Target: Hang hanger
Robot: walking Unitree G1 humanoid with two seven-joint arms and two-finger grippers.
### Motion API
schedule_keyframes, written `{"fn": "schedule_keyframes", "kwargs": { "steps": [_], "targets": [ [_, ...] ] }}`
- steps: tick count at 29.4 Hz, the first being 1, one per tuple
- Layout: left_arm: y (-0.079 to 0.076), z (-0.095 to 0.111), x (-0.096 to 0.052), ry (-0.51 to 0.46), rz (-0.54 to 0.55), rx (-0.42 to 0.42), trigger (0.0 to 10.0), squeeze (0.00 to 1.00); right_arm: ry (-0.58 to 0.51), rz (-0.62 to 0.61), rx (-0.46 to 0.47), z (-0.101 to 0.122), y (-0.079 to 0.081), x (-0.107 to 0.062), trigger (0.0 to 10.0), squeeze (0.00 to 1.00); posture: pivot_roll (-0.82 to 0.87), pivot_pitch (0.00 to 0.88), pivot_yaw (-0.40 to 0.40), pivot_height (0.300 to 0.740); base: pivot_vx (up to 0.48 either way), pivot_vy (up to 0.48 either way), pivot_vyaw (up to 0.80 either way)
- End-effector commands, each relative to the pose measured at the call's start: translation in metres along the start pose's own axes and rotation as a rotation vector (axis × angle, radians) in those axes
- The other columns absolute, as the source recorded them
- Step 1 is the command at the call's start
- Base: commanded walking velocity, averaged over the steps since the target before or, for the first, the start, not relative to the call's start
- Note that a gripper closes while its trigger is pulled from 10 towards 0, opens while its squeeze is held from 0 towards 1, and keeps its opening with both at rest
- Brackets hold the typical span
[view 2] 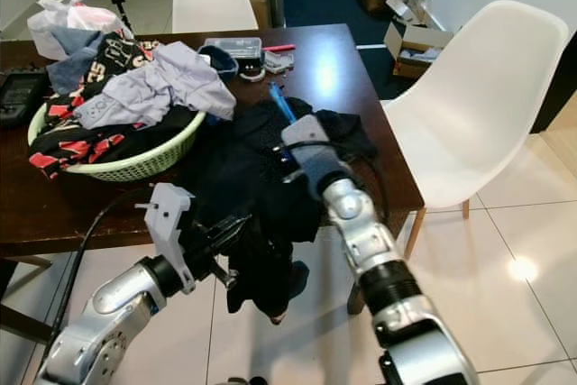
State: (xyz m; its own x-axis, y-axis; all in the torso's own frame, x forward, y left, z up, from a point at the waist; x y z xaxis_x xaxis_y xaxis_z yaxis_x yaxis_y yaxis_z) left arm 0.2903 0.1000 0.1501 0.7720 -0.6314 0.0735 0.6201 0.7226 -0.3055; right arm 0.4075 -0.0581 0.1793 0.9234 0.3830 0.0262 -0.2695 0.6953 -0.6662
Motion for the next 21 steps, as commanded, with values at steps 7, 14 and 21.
{"fn": "schedule_keyframes", "kwargs": {
  "steps": [7,14,21],
  "targets": [
    [-0.005,-0.001,-0.001,-0.007,-0.048,-0.016,10.0,0.0,-0.012,0.033,0.042,0.0,0.014,0.0,10.0,1.0,0.07,0.161,-0.01,0.74,0.0,0.0,0.0],
    [-0.022,-0.004,-0.007,0.046,-0.177,0.008,10.0,0.0,-0.106,0.057,0.334,-0.002,-0.013,-0.016,10.0,0.0,0.05,0.158,0.002,0.74,0.0,0.0,0.0],
    [-0.055,-0.016,-0.022,0.222,-0.424,0.064,10.0,0.0,-0.216,0.221,0.362,-0.016,-0.038,-0.06,10.0,0.0,0.04,0.15,0.012,0.74,0.0,0.0,0.0]
  ]
}}
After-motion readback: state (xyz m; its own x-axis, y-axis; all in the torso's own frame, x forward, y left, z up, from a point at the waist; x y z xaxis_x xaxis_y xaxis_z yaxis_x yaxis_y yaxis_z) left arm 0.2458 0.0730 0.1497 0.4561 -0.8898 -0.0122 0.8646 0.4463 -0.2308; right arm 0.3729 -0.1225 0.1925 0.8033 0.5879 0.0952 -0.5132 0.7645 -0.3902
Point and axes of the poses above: a point about 5 cm out from each wrist's last joint towards the gripper, its own x axis pointing out of the wrist towards the gripper, its own z axis along the axis of the wrist's last joint, y = z × x, the point moved 4 cm from there along x, pointing out of the wrist towards the gripper, and after that the axes turned 15 degrees about -x, right-handed, at the moved point
